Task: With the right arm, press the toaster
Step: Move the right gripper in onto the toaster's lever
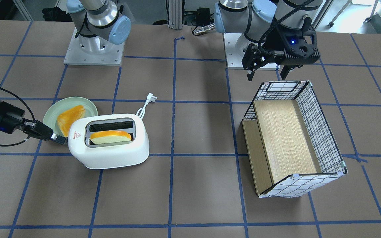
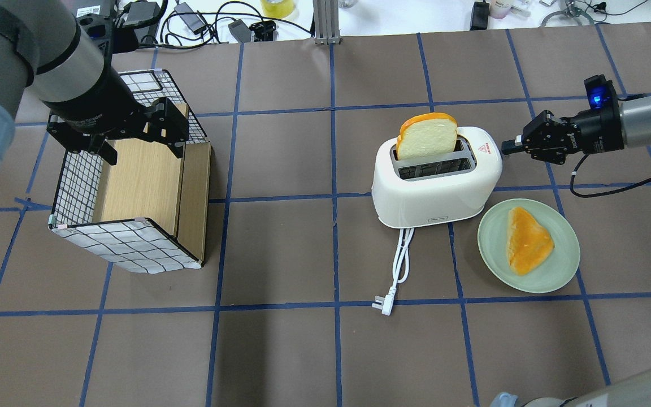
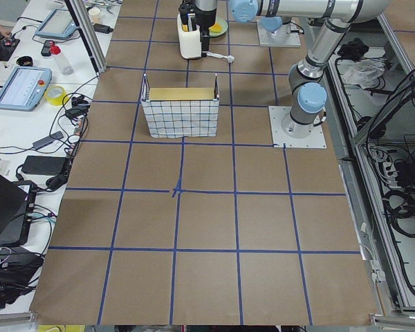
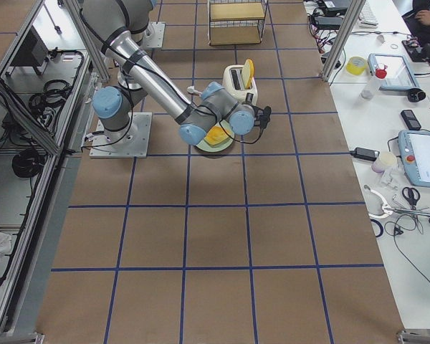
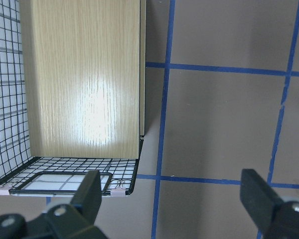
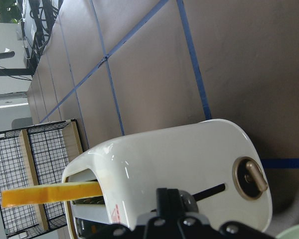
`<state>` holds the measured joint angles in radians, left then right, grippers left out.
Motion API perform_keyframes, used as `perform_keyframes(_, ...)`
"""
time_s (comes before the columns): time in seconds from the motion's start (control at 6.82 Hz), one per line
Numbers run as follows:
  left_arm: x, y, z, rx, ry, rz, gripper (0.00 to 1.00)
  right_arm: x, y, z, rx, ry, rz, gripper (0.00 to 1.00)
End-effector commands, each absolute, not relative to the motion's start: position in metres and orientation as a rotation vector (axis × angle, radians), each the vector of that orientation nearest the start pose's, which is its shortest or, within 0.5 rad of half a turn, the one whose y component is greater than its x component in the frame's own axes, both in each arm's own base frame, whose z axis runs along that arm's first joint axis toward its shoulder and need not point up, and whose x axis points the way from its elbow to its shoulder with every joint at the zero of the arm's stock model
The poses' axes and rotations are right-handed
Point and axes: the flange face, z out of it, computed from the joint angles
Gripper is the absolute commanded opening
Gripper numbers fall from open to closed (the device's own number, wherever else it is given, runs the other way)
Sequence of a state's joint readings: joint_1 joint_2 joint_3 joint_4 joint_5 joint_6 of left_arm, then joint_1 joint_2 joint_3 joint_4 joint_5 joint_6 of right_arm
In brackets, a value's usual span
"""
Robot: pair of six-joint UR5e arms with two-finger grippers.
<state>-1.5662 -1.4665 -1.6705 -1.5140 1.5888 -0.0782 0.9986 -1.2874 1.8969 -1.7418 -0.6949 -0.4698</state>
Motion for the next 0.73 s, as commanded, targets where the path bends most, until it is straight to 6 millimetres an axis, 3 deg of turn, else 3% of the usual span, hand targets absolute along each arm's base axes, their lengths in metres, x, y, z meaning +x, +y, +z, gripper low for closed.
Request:
perform_keyframes(0.0,-0.129,-0.454,0.494,-0.130,3.121,-0.097,1.00,-0.097,-0.538,0.242,0.336,2.166,-0.090,0.00)
perform_keyframes(0.59,-0.130,-0.454,0.494,-0.130,3.123,-0.097,1.00,-0.097,-0.538,0.229,0.334,2.167,-0.093,0.00)
